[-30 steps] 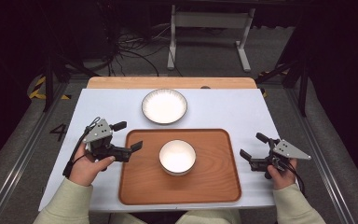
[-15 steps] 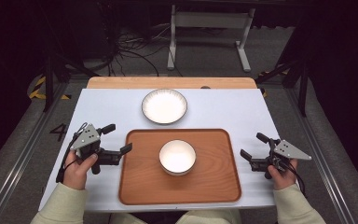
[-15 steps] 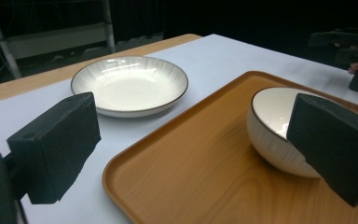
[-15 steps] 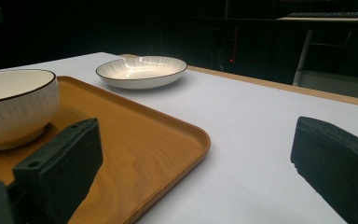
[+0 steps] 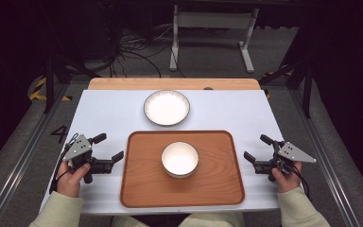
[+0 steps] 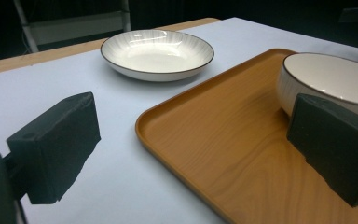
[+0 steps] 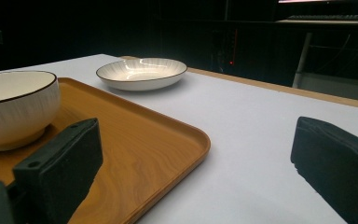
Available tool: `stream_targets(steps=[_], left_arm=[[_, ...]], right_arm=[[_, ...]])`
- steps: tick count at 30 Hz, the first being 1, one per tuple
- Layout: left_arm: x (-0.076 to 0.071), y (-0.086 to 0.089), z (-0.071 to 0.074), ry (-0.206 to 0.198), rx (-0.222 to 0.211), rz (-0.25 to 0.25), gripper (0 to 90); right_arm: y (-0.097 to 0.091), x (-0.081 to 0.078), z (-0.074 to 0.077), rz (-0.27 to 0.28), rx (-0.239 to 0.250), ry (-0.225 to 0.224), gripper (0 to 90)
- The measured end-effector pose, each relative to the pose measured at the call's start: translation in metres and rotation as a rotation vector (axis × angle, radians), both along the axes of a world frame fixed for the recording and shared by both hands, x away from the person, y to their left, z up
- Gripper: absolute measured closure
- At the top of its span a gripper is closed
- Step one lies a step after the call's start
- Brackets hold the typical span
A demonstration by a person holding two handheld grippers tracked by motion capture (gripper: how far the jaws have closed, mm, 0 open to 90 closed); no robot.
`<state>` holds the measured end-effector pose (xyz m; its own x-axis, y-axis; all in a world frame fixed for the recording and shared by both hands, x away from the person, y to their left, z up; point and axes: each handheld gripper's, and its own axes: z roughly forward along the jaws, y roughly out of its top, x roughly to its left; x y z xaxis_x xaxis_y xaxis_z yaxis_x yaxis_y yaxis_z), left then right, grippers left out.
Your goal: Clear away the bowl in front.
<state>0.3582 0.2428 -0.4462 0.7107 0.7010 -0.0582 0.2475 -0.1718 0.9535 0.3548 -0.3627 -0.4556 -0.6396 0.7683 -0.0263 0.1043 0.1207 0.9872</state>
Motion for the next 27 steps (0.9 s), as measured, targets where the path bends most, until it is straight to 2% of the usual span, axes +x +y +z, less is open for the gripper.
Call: stream_targets(steps=[3,8,20,27], left_arm=[[0.0,0.003,-0.005,-0.001,0.02,0.014,3.6],[-0.002,0.007,-0.011,0.004,0.018,0.029,3.7],[-0.005,0.009,-0.02,0.022,0.051,0.036,3.7],[-0.005,0.009,-0.021,0.029,0.042,0.043,3.3]], right_arm=[[0.0,0.0,0.0,0.001,0.001,-0.001,2.8],[0.0,0.0,0.0,0.004,0.002,-0.003,2.8],[-0.001,0.0,0.0,0.01,0.003,-0.002,2.9],[0.0,0.0,0.0,0.007,0.001,-0.004,2.9]])
